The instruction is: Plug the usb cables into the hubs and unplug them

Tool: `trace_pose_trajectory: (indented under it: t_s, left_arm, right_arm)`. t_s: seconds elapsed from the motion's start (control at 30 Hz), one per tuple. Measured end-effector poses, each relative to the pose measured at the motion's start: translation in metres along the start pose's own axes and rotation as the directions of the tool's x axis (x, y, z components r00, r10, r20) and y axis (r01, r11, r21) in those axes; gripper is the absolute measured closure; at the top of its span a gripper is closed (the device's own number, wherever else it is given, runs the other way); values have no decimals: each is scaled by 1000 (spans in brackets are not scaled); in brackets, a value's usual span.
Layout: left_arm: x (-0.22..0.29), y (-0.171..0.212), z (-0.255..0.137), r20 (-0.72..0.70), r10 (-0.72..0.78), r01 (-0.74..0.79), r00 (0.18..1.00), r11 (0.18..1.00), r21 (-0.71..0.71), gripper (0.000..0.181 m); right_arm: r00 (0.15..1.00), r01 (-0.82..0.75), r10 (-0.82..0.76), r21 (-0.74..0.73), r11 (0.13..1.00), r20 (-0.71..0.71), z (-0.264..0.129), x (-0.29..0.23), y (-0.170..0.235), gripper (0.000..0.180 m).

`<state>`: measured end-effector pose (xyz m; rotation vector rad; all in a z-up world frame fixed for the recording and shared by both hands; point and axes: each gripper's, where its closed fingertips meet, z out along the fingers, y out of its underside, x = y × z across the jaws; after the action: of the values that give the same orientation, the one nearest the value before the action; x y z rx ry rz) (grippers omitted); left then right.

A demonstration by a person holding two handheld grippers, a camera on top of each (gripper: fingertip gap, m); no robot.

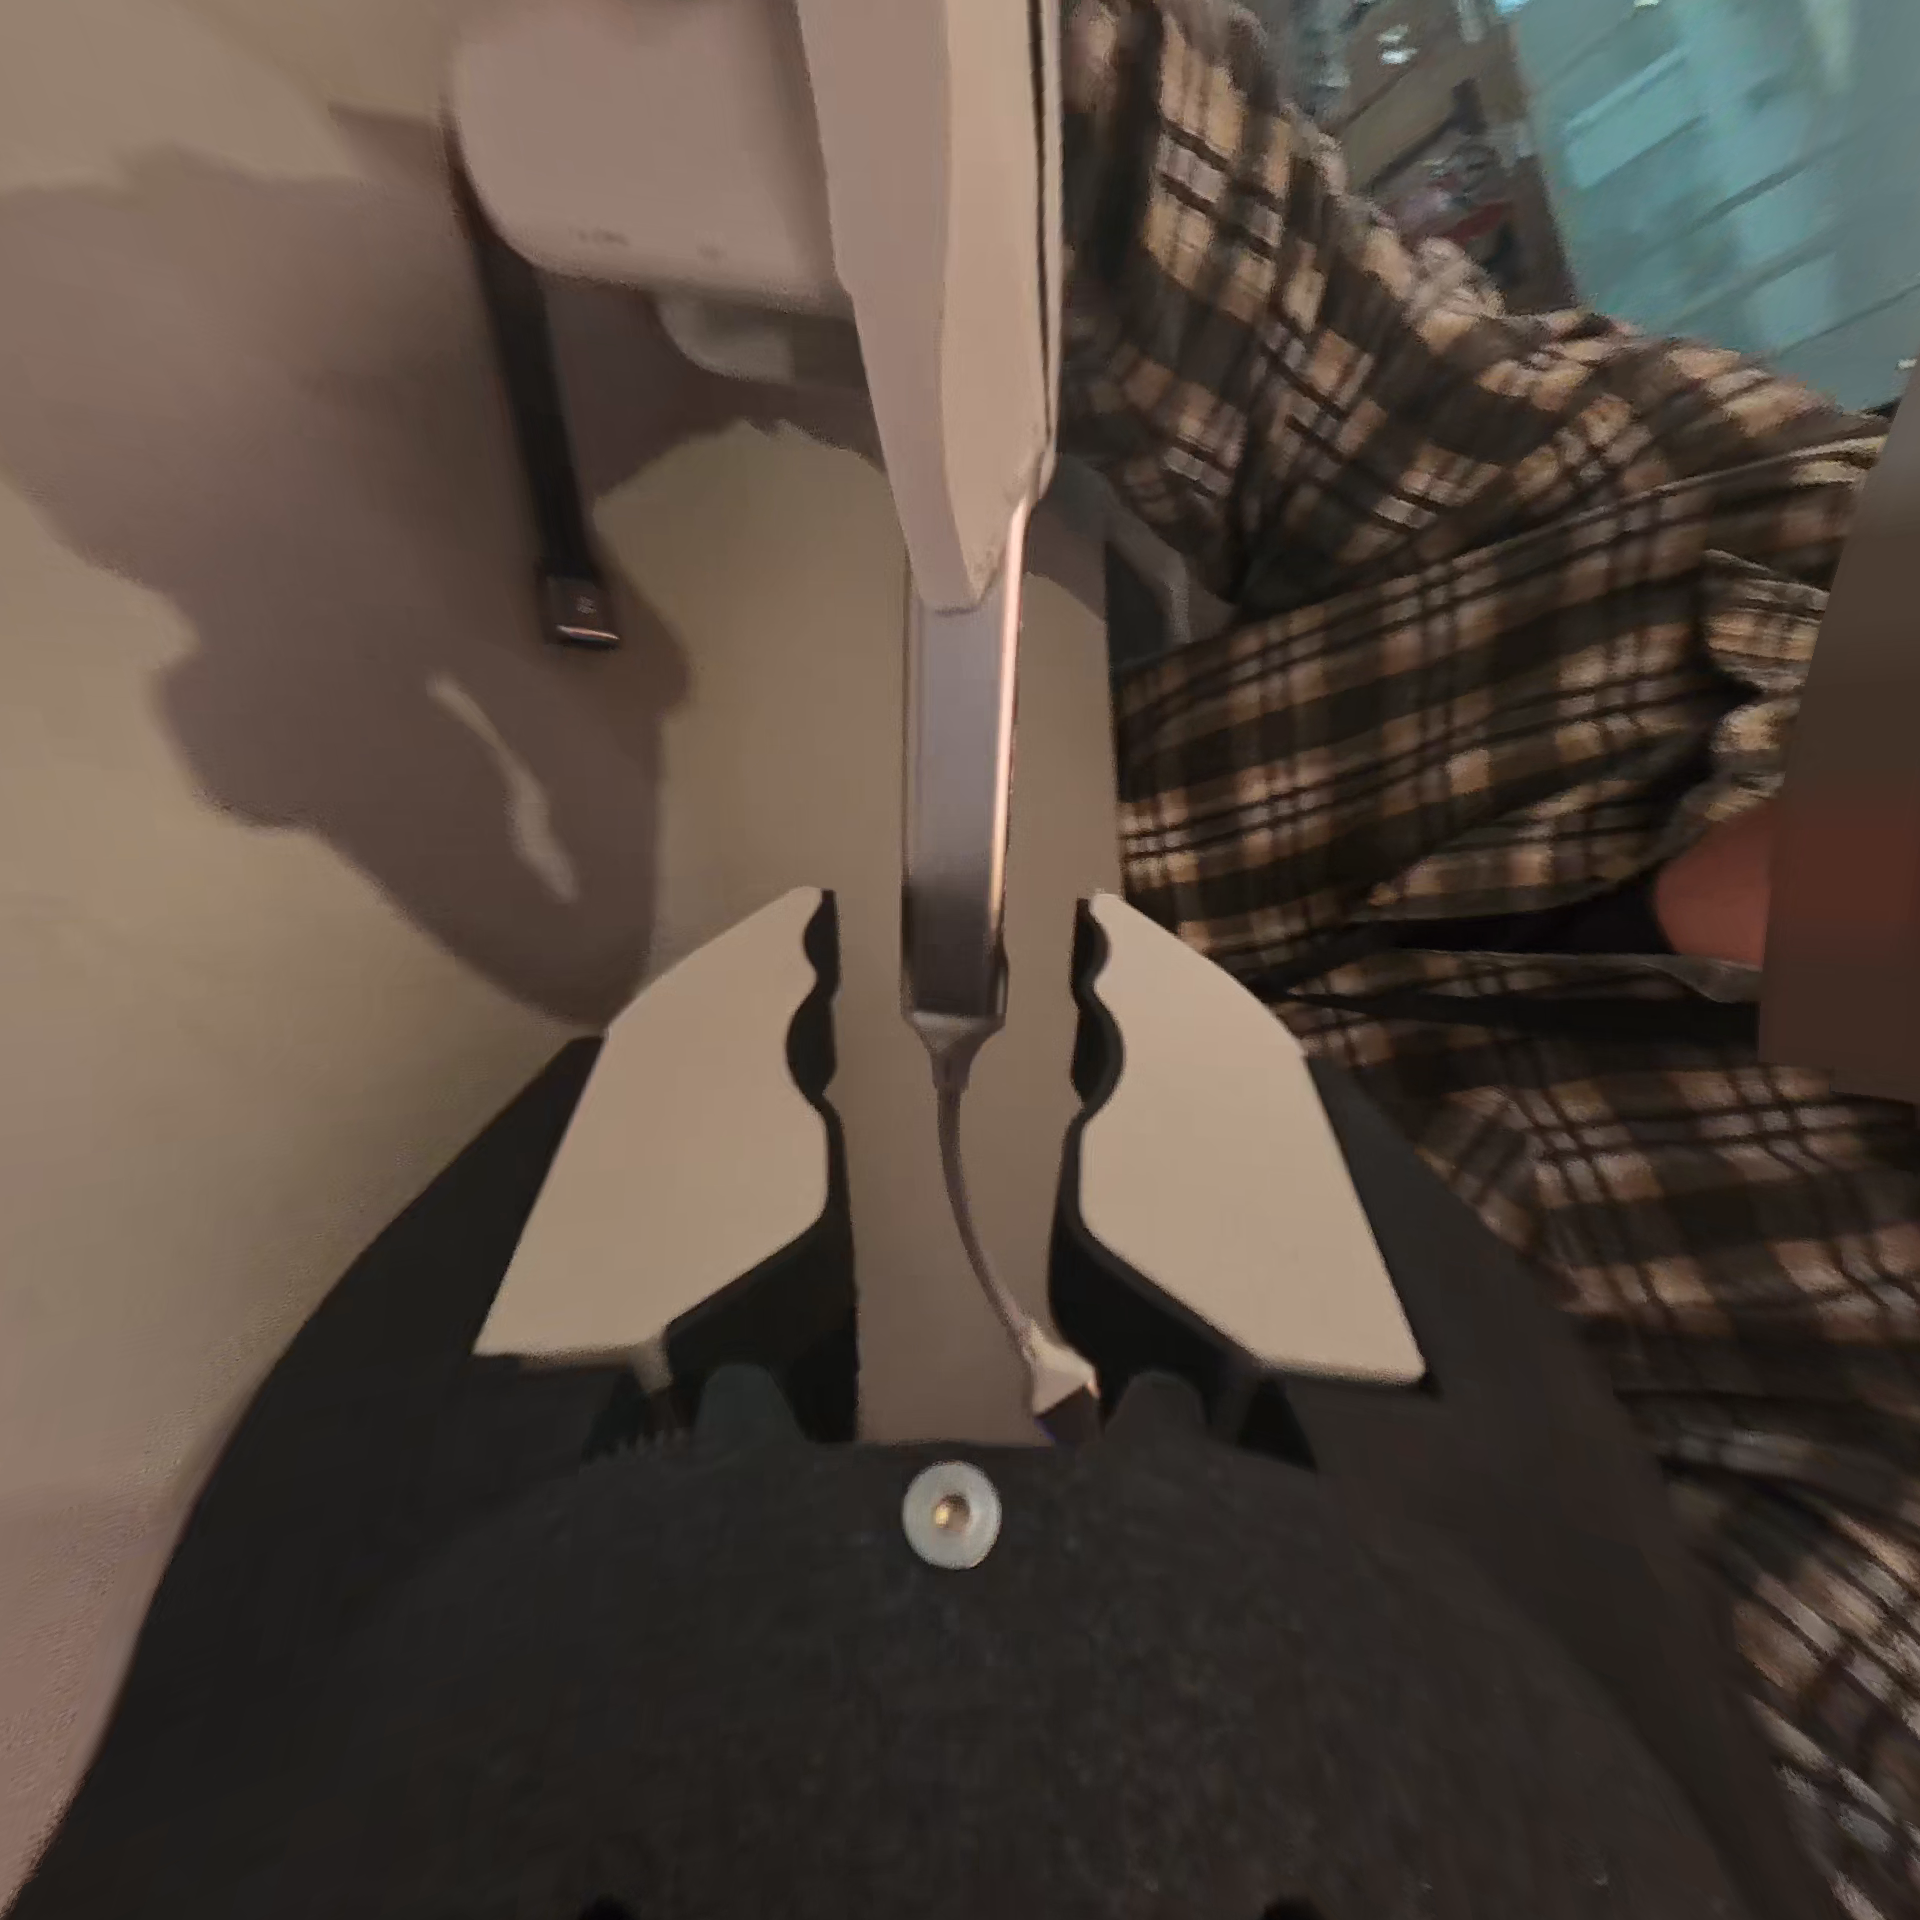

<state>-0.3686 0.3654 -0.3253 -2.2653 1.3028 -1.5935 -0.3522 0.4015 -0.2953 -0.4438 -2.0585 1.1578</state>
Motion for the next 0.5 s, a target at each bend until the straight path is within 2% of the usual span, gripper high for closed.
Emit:
trace_pose_trajectory:
  t_s: [0.07, 0.17, 0.23, 0.33, 0.37, 0.4, 0.5]
  left_arm:
    - [7, 4, 5, -92, -19, 18, 996, 1000, -17, 164]
    - [1, 1, 4, -74, -26, 28, 997, 999, 29, 167]
    - [-8, -5, -1, 0, -28, 28, 1000, 996, 86, 167]
    - [-27, -13, -13, 225, -39, 7, 974, 990, 140, 167]
    - [-35, -14, -20, 325, -56, 6, 944, 988, 153, 167]
    - [-43, -15, -29, 425, -72, 3, 903, 987, 160, 167]
    - [-58, -12, -52, 669, -83, -26, 739, 988, 152, 168]
  right_arm:
    - [1000, 10, -10, 25, 1000, 3, 2, 2, -3, 173]
    - [1000, -3, 3, 34, 999, -13, 1, 4, -1, 173]
    - [996, -53, 55, 36, 998, -72, -3, 11, 4, 171]
    - [952, -217, 225, 58, 974, -210, -14, 29, 13, 161]
    - [910, -311, 325, 94, 946, -259, -20, 35, 14, 153]
    - [841, -417, 440, 142, 898, -315, -27, 42, 16, 154]
    - [563, -680, 721, 269, 682, -403, -39, 49, 32, 152]
